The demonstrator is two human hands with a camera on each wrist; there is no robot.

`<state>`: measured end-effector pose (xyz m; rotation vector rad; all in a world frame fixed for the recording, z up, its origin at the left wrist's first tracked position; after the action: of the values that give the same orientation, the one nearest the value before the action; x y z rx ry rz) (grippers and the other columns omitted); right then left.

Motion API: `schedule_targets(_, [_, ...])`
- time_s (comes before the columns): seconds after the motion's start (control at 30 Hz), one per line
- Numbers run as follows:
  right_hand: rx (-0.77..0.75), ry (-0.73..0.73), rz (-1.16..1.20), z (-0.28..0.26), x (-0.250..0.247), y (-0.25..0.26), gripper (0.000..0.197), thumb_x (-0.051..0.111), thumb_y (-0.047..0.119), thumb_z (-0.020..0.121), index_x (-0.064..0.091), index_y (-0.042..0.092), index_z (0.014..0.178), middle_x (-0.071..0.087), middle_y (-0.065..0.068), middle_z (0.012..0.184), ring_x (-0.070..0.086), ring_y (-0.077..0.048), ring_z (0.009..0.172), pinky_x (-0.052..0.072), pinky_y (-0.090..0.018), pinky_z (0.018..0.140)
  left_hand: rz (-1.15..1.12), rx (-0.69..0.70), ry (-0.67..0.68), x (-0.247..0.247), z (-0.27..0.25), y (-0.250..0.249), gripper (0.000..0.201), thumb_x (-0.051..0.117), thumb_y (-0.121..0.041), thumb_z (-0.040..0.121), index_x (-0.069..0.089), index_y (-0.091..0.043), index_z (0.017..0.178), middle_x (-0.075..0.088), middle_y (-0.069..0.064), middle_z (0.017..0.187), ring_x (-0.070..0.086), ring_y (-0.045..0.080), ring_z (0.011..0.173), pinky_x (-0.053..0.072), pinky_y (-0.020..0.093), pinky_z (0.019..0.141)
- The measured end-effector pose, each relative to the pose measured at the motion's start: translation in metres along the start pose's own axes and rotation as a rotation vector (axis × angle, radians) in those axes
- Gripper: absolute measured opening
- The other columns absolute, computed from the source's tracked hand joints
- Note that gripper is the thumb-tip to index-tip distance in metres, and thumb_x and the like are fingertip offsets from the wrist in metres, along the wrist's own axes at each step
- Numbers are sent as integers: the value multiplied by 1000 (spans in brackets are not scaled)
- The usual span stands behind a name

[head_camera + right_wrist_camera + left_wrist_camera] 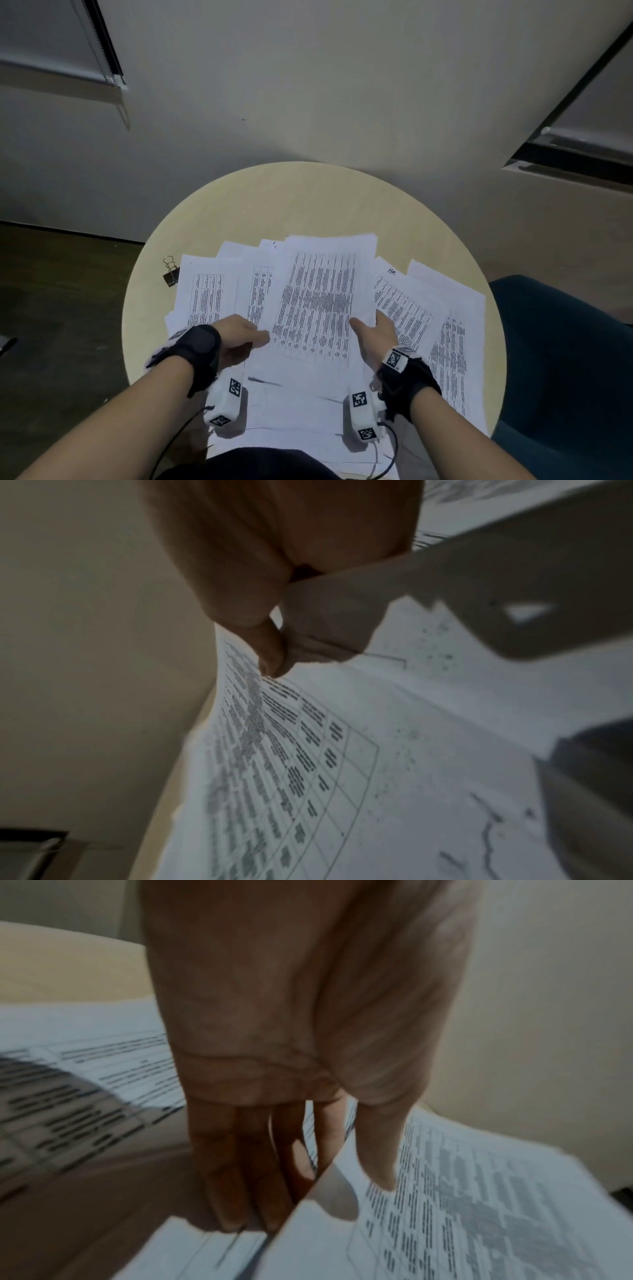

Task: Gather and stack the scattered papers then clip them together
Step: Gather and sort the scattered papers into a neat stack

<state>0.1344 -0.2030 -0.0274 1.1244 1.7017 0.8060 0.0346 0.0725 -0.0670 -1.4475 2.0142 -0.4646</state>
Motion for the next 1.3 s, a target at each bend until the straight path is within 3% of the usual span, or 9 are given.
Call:
schedule_targets(0.07, [-77, 5, 44, -4, -4, 28, 24, 63, 9, 90, 64, 17, 112, 71, -1, 99, 68, -25, 95, 52, -27, 73, -184, 62, -37, -12, -1, -17, 53, 80, -43, 72, 65, -5, 106, 67, 14, 114, 56, 16, 106, 55, 27, 66])
schedule_targets(0.17, [-226, 63, 215, -27, -7, 85, 25, 63, 5, 89, 65, 20, 109, 72, 1, 107, 68, -13, 104, 51, -29, 92, -292, 269, -99, -38, -19, -71, 94, 84, -55, 56, 50, -8, 130, 62, 8, 126, 64, 25, 110, 53, 37, 91])
schedule_targets(0.3, [-417, 18, 294, -51, -25, 148, 21, 59, 0, 91, 60, 10, 110, 67, 12, 97, 64, 15, 80, 46, -2, 69, -361, 558, -178, -62, -58, -151, 18, 71, -22, 84, 62, -11, 96, 71, -8, 72, 63, 8, 67, 50, 20, 63])
schedule_targets(0.5, [-379, -174, 206, -43, -41, 161, 41, 74, 38, 79, 63, -1, 77, 69, -4, 63, 55, -3, 54, 49, -20, 57, -365, 731, -312, -76, -84, -180, 21, 68, -16, 87, 62, -16, 108, 69, 4, 103, 64, 18, 93, 50, 36, 89])
schedule_targets(0.57, [-290, -150, 220, -41, -32, 149, 50, 76, 37, 76, 67, -10, 89, 72, -20, 81, 62, -15, 67, 58, -37, 72, -317, 745, -284, -65, -84, -174, 19, 72, -17, 84, 65, -23, 101, 70, 6, 104, 65, 15, 92, 49, 40, 92])
schedule_targets(0.7, [-210, -43, 150, -41, -12, 135, 15, 79, 16, 78, 65, 23, 79, 70, 6, 81, 69, -18, 85, 55, -31, 77, -298, 708, -229, -42, -78, -155, 29, 73, -17, 83, 63, -34, 104, 69, 4, 112, 65, 24, 105, 50, 47, 97])
schedule_targets(0.93, [-173, -118, 56, -34, -21, 137, 45, 79, 26, 77, 64, -4, 107, 67, -24, 109, 64, -41, 101, 53, -52, 91, -290, 678, -325, -39, -71, -145, 34, 70, -48, 72, 64, -28, 99, 68, 14, 113, 64, 30, 105, 49, 48, 97])
schedule_targets(1.2, [-799, -455, -325, -97, -59, 224, 111, 79, 18, 72, 3, 26, 153, 10, 10, 158, 3, -11, 149, 2, -37, 122, 508, 926, -642, -60, -126, -209, 30, 43, -6, 77, 71, -9, 89, 66, 11, 85, 59, 31, 86, 45, 37, 70])
schedule_targets(1.3, [-827, -370, -270, -104, -52, 220, 88, 49, -14, 70, 31, 28, 146, 48, 3, 136, 34, -19, 137, 21, -49, 118, 834, 1062, -652, -41, -142, -232, 29, 51, -2, 74, 72, -17, 88, 64, 8, 80, 56, 32, 82, 36, 33, 66])
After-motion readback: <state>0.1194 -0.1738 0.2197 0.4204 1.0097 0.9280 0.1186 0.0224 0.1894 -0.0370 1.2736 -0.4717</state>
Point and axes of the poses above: each hand's wrist, its own z-axis towards the middle knuckle, its own x-axis out of the palm, y = z × x, the point moved 10 cm from there along z, towards the middle knuckle
